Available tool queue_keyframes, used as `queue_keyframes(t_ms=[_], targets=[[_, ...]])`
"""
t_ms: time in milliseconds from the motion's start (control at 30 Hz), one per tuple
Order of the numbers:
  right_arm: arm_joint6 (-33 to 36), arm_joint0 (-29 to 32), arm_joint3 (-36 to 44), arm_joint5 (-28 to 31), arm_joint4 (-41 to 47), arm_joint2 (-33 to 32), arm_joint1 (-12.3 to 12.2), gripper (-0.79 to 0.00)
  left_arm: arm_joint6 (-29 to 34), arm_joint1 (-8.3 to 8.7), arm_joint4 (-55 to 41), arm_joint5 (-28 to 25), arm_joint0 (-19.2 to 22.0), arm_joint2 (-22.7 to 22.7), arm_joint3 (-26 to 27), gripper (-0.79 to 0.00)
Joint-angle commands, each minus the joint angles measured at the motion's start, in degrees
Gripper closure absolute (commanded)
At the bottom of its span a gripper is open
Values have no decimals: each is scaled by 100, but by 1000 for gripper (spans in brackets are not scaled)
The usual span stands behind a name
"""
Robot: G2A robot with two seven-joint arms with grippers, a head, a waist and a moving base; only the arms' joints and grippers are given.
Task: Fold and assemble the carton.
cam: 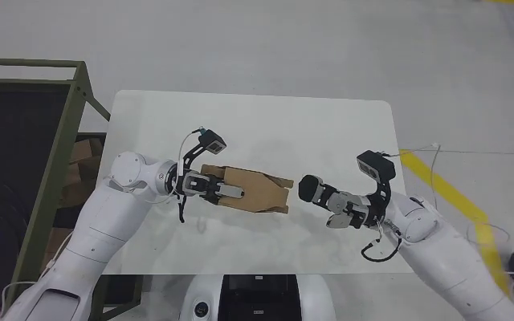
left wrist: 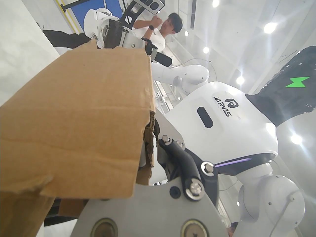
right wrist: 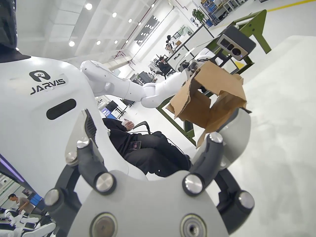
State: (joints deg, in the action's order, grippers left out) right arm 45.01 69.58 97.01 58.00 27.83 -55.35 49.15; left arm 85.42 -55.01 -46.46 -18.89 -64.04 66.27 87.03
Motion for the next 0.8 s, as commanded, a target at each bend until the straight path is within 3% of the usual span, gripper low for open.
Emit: queue_keyframes(t_ms=[0, 567, 767], targets=[[2, -4, -2, 0, -4, 5, 0, -785, 1, 0, -1, 1, 0, 0, 0, 0], [-379, 103, 313, -381, -129, -134, 47, -785, -47, -4, 28, 58, -137, 59, 89, 0], [2, -7, 253, -828, 206, -15, 73, -785, 31, -13, 17, 67, -130, 86, 104, 0]])
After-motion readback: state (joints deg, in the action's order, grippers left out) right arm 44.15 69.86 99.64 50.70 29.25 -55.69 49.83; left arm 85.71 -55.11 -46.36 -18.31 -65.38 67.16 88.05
